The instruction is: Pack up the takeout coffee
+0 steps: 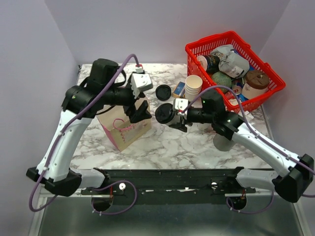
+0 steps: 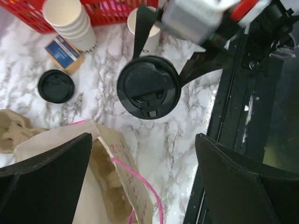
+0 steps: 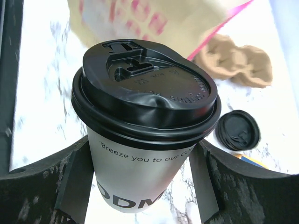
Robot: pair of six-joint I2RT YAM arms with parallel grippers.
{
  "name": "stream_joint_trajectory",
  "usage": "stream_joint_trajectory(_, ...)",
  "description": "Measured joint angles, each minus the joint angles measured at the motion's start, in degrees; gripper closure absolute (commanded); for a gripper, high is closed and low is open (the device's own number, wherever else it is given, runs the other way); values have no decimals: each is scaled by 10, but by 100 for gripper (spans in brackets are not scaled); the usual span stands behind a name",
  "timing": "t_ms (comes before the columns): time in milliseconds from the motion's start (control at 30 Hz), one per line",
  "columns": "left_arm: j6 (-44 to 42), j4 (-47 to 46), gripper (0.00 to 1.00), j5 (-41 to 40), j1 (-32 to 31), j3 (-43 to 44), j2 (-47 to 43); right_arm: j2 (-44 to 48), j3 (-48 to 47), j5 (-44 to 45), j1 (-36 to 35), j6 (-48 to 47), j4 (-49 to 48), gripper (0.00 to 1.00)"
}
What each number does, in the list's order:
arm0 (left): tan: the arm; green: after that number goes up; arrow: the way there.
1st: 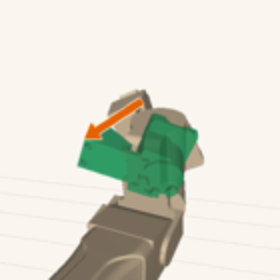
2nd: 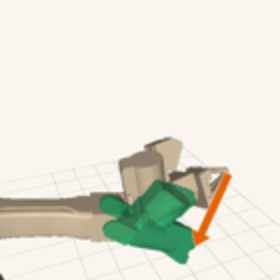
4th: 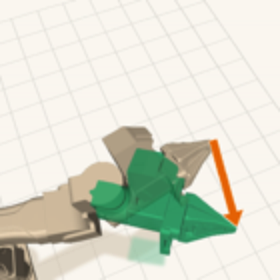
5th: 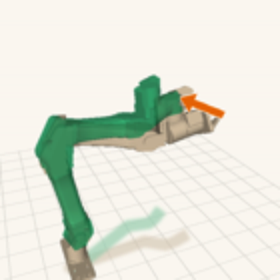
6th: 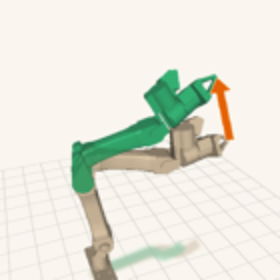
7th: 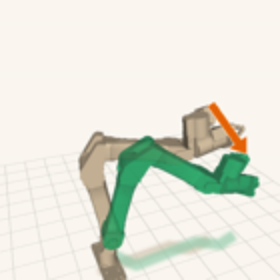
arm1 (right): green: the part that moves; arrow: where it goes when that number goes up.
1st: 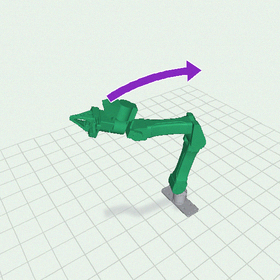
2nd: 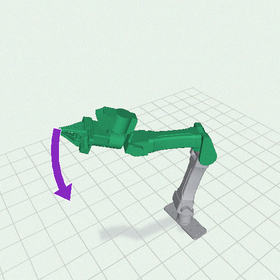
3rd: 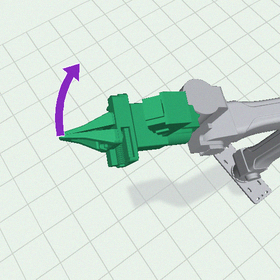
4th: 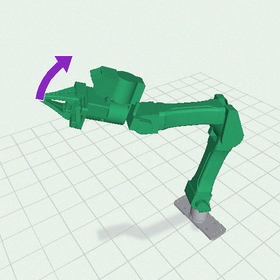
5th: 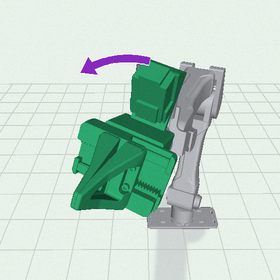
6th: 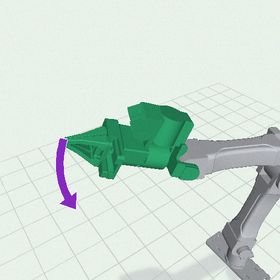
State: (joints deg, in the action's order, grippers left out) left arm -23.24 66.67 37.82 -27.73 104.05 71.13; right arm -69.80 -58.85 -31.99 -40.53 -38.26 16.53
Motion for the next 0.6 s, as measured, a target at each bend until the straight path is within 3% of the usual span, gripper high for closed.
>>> stream_joint_trajectory(200,6,-2,1,-11,-62,-4,61,75,0,17,2,75,-39,33)
stream_joint_trajectory(600,-3,-30,1,-12,-104,-8,62,102,2,17,2,42,-45,33)
